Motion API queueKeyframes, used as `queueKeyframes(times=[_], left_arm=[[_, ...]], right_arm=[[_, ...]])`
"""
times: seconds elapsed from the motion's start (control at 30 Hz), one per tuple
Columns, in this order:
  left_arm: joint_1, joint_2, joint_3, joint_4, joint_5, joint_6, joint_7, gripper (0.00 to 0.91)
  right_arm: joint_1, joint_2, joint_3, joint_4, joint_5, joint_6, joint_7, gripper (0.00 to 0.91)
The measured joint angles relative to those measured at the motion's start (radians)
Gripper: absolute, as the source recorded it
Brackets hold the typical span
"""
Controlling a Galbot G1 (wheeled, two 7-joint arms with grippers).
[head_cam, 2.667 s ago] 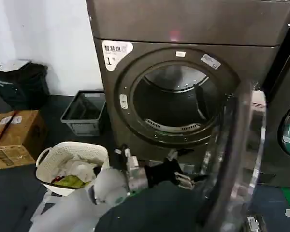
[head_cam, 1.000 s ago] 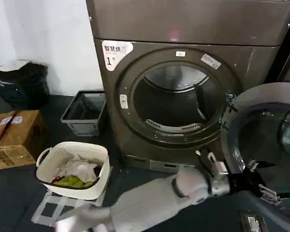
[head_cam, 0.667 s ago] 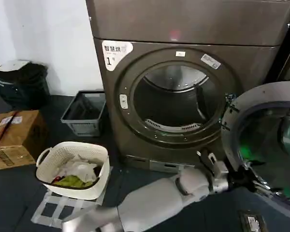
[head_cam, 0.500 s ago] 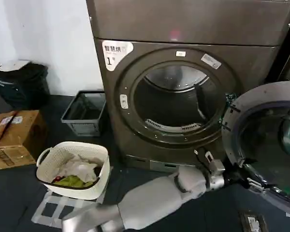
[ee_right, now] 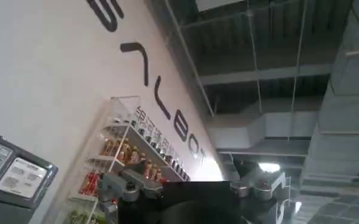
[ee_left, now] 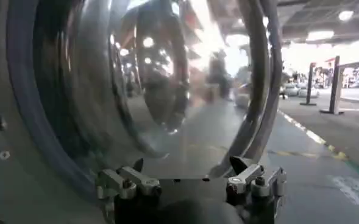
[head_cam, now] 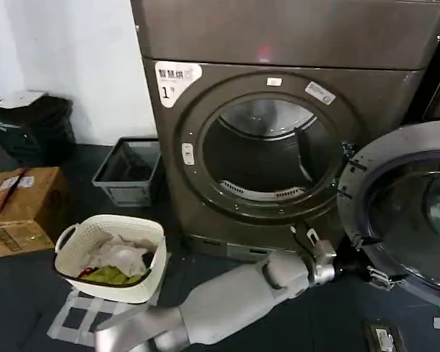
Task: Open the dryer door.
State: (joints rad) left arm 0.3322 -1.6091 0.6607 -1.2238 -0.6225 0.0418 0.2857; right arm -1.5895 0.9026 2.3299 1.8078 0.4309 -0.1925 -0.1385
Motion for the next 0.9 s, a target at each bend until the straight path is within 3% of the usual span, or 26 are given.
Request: queueKeyframes(times=[0.9], left_arm=[[0.010,0.000,-0.016,-0.145,-0.037,0.017,-0.006,0.907]], right_arm=[[-0.027,-0.048,0.035,0.013,0.009,-0.025,-0.019,0.907]])
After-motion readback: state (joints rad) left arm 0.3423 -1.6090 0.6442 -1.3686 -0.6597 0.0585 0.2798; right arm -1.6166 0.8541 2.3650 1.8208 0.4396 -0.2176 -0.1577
